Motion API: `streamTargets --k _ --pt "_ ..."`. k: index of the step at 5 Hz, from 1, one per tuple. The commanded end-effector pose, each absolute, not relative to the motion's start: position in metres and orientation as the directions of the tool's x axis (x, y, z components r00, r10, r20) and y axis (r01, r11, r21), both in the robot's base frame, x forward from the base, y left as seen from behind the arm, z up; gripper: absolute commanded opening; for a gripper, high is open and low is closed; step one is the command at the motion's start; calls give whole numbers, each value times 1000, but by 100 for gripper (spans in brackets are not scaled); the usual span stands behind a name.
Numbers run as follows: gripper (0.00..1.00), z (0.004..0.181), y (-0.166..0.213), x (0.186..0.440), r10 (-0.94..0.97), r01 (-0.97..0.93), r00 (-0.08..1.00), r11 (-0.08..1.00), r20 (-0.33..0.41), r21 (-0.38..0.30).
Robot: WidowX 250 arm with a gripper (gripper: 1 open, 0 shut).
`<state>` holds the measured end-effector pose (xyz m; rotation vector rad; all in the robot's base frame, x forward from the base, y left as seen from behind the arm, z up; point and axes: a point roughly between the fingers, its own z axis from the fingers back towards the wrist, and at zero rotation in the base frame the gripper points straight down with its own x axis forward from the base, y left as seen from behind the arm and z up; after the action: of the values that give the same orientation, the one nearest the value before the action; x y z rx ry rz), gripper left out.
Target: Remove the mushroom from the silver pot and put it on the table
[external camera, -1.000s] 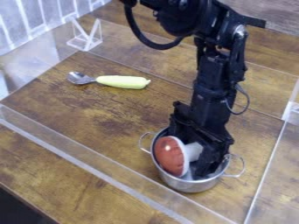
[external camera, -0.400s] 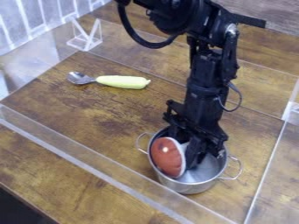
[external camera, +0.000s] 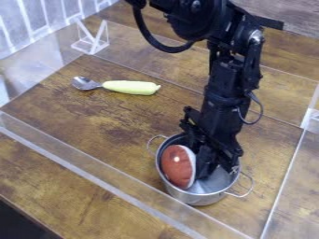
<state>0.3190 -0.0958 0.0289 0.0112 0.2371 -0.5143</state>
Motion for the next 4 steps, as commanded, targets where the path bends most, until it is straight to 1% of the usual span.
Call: streamTargets --k 1,2,3,4 --pt "0 54 -90 328 -457 460 875 888 -158 -18" --pt "0 82 -81 325 -407 410 904 912 -134 -1" --pt "0 119 -53 323 -309 313 946 949 -98 35" --pt "0 125 -21 319 -320 325 943 944 -86 49"
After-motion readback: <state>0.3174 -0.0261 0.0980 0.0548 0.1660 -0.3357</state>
